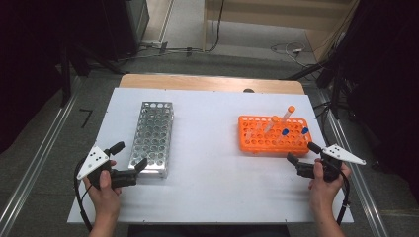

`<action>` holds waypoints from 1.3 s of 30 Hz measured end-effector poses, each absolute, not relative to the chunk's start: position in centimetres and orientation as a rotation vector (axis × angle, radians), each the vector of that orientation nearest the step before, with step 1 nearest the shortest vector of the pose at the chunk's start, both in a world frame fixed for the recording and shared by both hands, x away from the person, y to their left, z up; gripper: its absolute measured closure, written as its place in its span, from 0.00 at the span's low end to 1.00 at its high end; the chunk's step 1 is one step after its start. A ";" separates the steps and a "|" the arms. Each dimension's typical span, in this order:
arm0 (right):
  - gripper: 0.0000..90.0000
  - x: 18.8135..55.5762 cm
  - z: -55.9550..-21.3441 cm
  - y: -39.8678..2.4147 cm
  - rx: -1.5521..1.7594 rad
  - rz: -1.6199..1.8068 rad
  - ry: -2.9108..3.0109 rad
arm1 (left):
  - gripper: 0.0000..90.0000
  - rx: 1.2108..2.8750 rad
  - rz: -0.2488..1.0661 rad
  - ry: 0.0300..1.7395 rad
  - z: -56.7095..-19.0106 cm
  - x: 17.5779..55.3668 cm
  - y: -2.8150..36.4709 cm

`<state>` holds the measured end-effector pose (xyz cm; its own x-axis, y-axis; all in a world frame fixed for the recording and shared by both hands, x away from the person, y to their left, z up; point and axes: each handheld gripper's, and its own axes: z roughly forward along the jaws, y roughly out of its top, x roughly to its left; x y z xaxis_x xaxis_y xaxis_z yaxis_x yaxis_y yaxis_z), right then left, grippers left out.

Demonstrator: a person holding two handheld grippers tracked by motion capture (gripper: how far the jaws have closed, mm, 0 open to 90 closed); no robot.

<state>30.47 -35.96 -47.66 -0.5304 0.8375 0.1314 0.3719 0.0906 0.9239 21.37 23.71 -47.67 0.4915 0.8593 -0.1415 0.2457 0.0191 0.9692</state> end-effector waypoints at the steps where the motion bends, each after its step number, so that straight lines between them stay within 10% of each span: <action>1: 0.00 30.5 -47.7 -36.1 1.182 1.429 1.947 | 0.00 1.517 0.629 1.001 -47.7 21.4 23.7; 13: 0.06 31.9 -47.9 -36.7 1.268 1.380 1.895 | 0.00 1.514 0.629 0.998 -47.6 21.2 23.5; 22: 0.47 33.5 -49.1 -36.6 1.317 1.334 1.877 | 0.00 1.516 0.633 1.001 -47.7 21.2 23.4; 39: 0.80 34.5 -49.7 -35.0 1.251 1.308 1.867 | 0.00 1.534 0.631 0.995 -47.7 21.3 22.9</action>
<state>34.49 -35.01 -49.69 -0.4274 0.9006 0.0791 0.3824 0.1008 0.9185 21.27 22.93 -47.74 0.4973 0.8578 -0.1300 0.2477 0.0032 0.9688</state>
